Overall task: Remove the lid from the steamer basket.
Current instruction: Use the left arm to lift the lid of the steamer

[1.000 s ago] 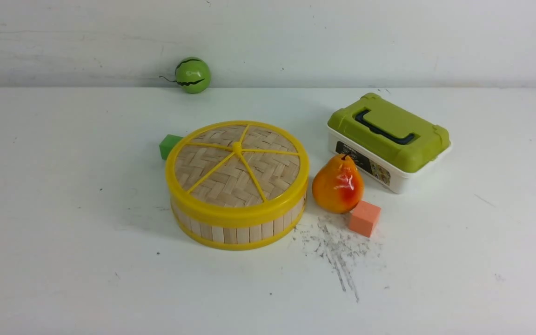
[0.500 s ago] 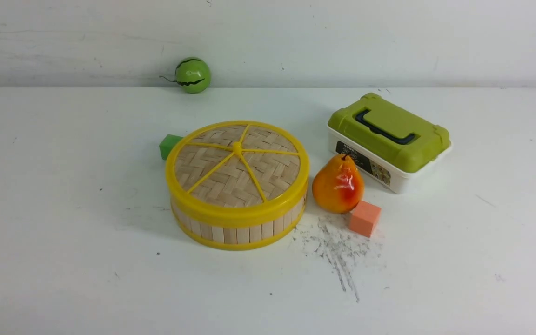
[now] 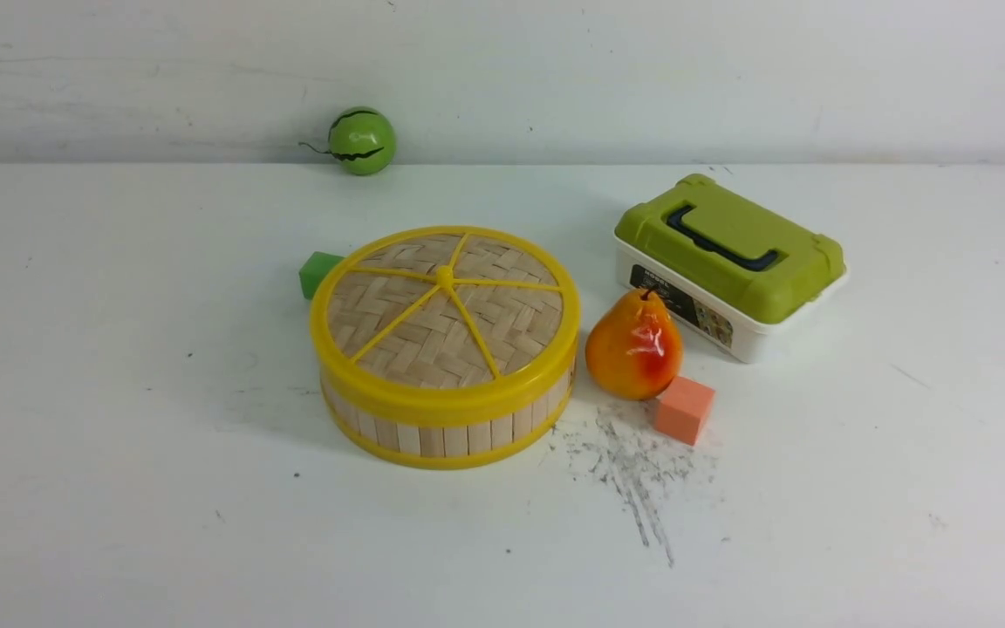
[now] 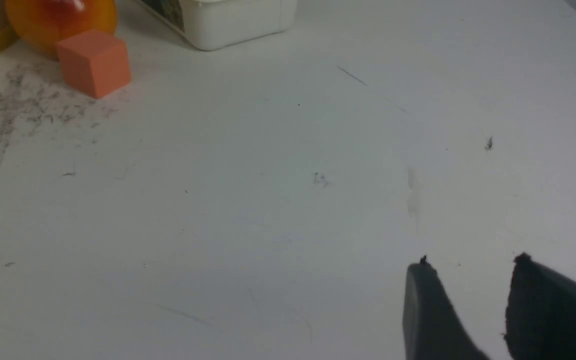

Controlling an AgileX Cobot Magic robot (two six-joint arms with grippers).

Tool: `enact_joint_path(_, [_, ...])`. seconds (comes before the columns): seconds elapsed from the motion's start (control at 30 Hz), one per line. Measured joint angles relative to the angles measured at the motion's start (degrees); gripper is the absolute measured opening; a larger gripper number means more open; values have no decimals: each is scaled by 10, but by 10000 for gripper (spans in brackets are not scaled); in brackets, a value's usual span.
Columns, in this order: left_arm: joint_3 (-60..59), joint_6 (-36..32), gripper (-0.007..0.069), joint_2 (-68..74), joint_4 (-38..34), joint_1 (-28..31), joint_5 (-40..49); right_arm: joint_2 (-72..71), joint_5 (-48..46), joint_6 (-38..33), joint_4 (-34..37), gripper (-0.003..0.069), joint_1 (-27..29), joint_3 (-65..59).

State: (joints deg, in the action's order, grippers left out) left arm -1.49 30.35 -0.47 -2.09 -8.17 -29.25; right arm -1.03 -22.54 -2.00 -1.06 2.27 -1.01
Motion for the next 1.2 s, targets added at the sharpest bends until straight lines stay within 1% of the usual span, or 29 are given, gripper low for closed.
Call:
enact_joint_path(0.03, [4,22,57,0,12,0,15,0,0,0,0,239,0,0])
enact_joint_path(0.07, [20,57,57,0,43,0,49,0,0,0,0,239,0,0])
enact_joint_path(0.13, [56,89,47,0,100,0,108,0,0,0,0,239,0,0])
enact_joint_path(0.2, [127,113,9,9,154,0,210,0,0,0,0,239,0,0])
enact_joint_path(0.23, [143,117,4,15,162,0,220,0,0,0,0,239,0,0])
enact_joint_path(0.27, [209,129,-13,50,186,0,332,0,0,0,0,239,0,0])
enact_joint_path(0.3, [217,129,-13,56,188,0,345,0,0,0,0,239,0,0])
enact_joint_path(0.33, [274,133,-13,102,201,0,438,0,0,0,0,239,0,0])
enact_joint_path(0.43, [379,135,-13,222,217,0,607,0,0,0,0,239,0,0])
enact_joint_path(0.5, [415,135,-13,287,221,0,655,0,0,0,0,239,0,0])
enact_joint_path(0.57, [430,135,-13,327,220,0,673,0,0,0,0,239,0,0])
enact_joint_path(0.6, [440,135,-13,377,212,0,685,0,0,0,0,239,0,0])
enact_joint_path(0.7, [446,91,-13,462,160,0,709,0,0,0,0,239,0,0])
enact_joint_path(0.77, [456,7,-13,529,74,0,734,0,0,0,0,239,0,0])
enact_joint_path(0.8, [460,-31,-13,548,46,0,740,0,0,0,0,239,0,0])
enact_joint_path(0.87, [481,-134,-13,610,-64,0,768,0,0,0,0,239,0,0])
enact_joint_path(0.9, [491,-185,-13,630,-105,0,778,0,0,0,0,239,0,0])
enact_joint_path(1.03, [548,-325,-13,705,-270,0,817,0,0,0,0,239,0,0])
enact_joint_path(1.1, [588,-371,-13,743,-332,0,838,0,0,0,0,239,0,0])
enact_joint_path(1.2, [636,-388,-13,783,-361,0,861,0,0,0,0,239,0,0])
